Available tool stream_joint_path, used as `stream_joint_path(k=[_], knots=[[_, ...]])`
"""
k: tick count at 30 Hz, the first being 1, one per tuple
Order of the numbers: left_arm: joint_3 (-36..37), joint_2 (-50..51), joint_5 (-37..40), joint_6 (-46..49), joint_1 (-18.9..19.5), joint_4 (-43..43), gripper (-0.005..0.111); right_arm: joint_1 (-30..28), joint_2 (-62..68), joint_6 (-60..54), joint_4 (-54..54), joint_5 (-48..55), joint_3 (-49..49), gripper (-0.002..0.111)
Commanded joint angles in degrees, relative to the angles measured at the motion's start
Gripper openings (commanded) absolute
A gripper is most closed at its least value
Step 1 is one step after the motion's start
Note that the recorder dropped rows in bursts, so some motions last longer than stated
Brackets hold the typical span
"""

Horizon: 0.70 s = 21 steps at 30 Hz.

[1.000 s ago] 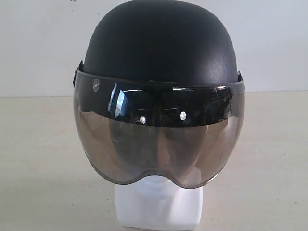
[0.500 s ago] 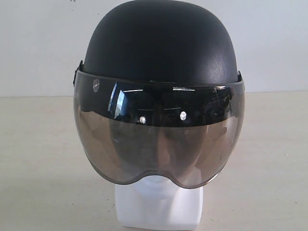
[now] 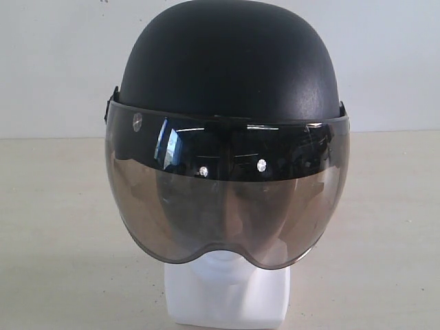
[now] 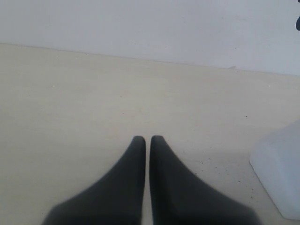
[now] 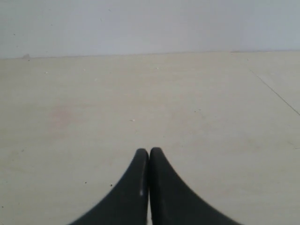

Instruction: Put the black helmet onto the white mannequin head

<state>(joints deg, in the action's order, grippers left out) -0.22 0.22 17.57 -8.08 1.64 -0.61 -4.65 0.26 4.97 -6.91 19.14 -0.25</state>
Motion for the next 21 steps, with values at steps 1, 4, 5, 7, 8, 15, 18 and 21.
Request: stream_joint_path(k=[1, 4, 5, 7, 8, 15, 18, 21], knots=[[0.2, -0.2, 0.0, 0.2, -0.2, 0.3, 0.004, -0.2, -0.3, -0.4, 0.2, 0.0, 0.2, 0.000], [0.2, -0.2, 0.0, 0.2, -0.2, 0.3, 0.004, 2.6, -0.3, -0.4, 0.3, 0.0, 0.2, 0.000], [0.2, -0.2, 0.0, 0.2, -0.2, 0.3, 0.004, 2.9, -0.3, -0.4, 0.3, 0.0, 0.2, 0.000], [0.2, -0.2, 0.0, 0.2, -0.2, 0.3, 0.004, 3.2, -0.3, -0.4, 0.3, 0.0, 0.2, 0.000], [0.2, -0.2, 0.0, 0.2, -0.2, 0.3, 0.004, 3.2, -0.3, -0.4, 0.3, 0.0, 0.2, 0.000], [0.2, -0.2, 0.0, 0.2, -0.2, 0.3, 0.004, 3.2, -0.3, -0.4, 0.3, 0.0, 0.2, 0.000], [0.2, -0.2, 0.0, 0.2, -0.2, 0.3, 0.004, 3.2, -0.3, -0.4, 0.3, 0.0, 0.2, 0.000], [0.2, -0.2, 0.0, 0.2, -0.2, 0.3, 0.004, 3.2, -0.3, -0.4, 0.3, 0.0, 0.2, 0.000]])
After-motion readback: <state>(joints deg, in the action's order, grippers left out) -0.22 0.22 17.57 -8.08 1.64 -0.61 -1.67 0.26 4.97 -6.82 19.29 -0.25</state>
